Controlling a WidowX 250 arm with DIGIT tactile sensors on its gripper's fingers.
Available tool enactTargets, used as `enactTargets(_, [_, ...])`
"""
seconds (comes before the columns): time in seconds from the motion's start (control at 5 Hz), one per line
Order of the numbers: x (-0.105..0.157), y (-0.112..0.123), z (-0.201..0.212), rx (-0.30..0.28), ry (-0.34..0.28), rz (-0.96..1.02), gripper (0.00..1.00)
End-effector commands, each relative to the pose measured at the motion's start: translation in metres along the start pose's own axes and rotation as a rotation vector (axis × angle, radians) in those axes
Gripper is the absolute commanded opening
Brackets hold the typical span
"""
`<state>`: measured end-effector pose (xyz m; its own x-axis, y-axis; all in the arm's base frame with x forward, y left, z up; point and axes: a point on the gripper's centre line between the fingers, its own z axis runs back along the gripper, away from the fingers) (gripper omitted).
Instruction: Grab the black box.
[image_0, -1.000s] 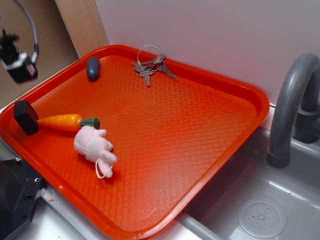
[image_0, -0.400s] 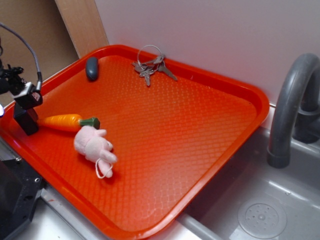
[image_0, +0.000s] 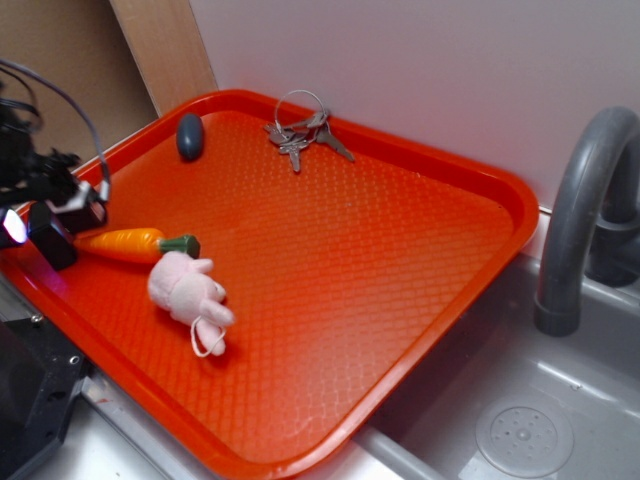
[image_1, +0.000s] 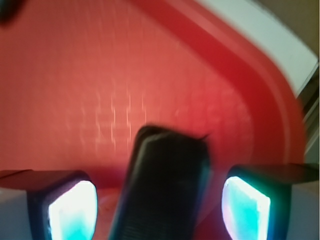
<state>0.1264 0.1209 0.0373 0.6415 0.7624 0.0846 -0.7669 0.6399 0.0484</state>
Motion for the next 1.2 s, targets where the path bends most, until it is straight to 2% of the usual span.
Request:
enactTargets(0.0, [0.003,0.004,0.009,0.003,0.0,-0.057,0.0])
enactTargets(0.2, [0.014,-0.014,0.047,-0.046,-0.001,-0.249,0.0])
enactTargets(0.4, [0.022,-0.067,0.101,-0.126,-0.098,-0.488,0.0])
enactTargets(0.6, [0.02,-0.118,0.155,-0.182,-0.159,-0.732,0.0])
enactTargets(0.8, [0.007,-0.151,0.209,-0.225,-0.187,-0.978,0.0])
enactTargets(1.0, [-0.007,-0.152,0.226,-0.252,-0.167,-1.074,0.0])
